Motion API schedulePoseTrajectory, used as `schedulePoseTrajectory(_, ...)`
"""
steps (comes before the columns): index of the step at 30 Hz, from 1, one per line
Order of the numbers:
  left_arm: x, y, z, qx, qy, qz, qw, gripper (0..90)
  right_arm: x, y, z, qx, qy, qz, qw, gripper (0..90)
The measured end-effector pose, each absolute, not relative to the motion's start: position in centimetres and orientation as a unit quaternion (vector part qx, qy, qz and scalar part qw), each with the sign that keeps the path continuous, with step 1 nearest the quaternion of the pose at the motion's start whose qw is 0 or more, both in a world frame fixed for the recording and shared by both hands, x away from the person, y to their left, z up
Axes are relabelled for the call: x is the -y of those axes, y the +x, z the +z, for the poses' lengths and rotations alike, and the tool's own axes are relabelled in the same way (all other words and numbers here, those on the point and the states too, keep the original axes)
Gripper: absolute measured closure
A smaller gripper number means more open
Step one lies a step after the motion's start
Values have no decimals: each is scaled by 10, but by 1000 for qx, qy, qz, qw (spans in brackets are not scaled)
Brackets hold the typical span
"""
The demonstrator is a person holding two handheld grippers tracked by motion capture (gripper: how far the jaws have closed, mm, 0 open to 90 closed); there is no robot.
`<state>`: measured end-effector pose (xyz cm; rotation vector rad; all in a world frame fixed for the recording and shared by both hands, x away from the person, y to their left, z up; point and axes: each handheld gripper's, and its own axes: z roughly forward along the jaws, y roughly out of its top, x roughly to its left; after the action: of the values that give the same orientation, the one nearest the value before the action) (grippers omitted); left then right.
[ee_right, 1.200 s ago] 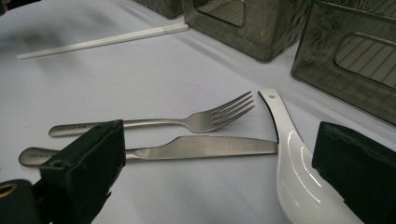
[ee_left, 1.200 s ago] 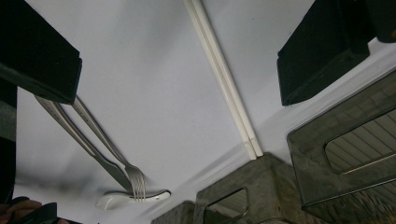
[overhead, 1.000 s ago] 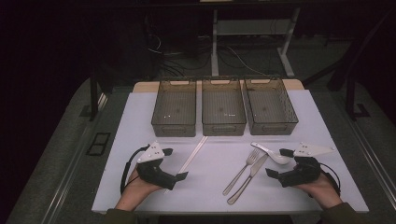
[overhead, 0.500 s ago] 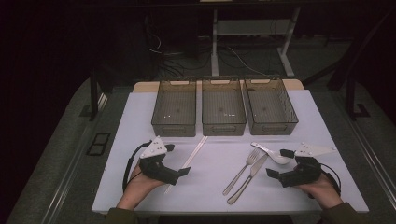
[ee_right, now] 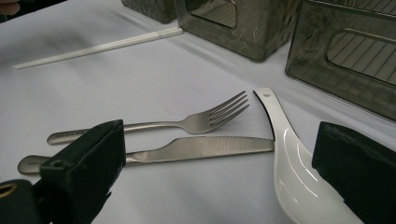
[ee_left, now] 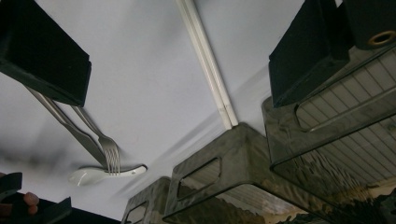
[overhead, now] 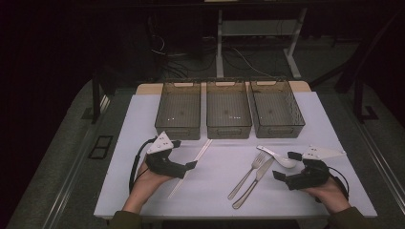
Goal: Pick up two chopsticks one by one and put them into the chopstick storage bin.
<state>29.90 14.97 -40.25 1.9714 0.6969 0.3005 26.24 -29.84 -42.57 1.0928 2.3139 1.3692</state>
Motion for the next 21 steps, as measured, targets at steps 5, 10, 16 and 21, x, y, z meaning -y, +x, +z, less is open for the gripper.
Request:
schedulePoseTrajectory(5, -144, 305, -403, -289, 813, 125, 489, 54, 299, 262, -426, -791, 375, 468, 122, 29)
schedulePoseTrajectory(10, -139, 309, -403, -291, 815, 124, 486, 65, 299, 262, -425, -789, 376, 469, 122, 29)
schedulePoseTrajectory(16, -132, 316, -405, -289, 818, 119, 483, 87, 300, 262, -425, -787, 379, 471, 123, 29)
schedulePoseTrajectory(21, -126, 323, -407, -288, 817, 122, 485, 133, 300, 262, -425, -788, 377, 470, 125, 29)
